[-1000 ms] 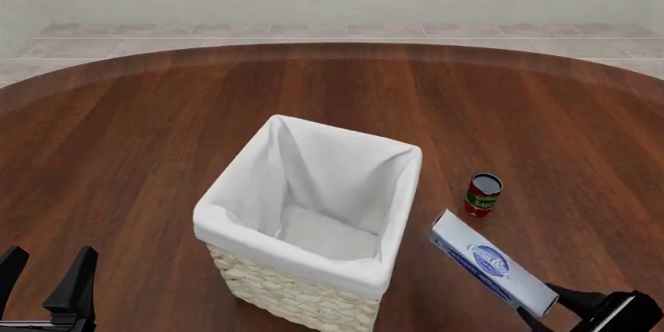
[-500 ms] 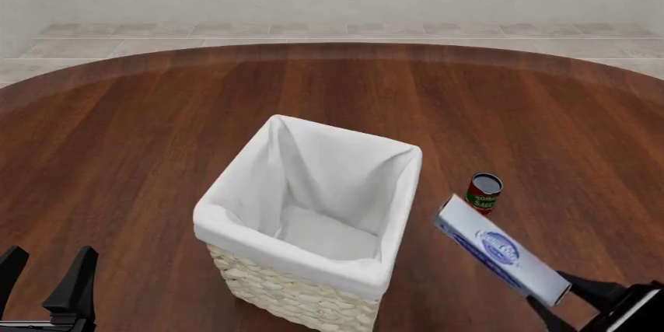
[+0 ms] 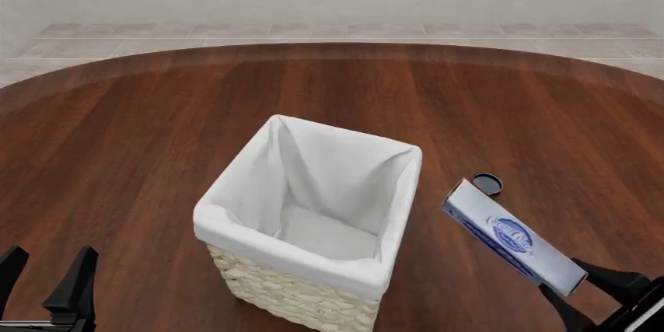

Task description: Pick up the cream cheese box, and put it in the basket.

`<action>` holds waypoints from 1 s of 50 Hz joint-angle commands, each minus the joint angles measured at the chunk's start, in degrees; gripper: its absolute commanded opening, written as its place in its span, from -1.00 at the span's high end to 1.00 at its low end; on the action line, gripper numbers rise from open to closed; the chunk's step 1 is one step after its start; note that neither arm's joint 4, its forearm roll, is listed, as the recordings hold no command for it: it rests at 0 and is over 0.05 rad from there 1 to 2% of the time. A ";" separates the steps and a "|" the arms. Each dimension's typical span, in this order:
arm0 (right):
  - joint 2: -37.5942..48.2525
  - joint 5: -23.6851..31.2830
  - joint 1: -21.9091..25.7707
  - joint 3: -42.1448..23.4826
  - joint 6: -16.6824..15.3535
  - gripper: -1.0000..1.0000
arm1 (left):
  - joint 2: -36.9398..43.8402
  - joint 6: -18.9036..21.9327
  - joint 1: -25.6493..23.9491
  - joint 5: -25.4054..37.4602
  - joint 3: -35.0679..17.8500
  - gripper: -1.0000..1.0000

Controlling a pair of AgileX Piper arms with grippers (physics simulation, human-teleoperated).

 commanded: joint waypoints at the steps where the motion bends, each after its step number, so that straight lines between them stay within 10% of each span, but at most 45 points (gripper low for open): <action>1: -0.13 0.66 -0.26 -2.34 -0.11 1.00 | 0.00 0.00 0.00 0.00 0.00 -1.00; 50: 11.57 -8.00 2.30 -8.02 -2.52 1.00 | 0.00 0.00 0.00 0.00 0.00 -1.00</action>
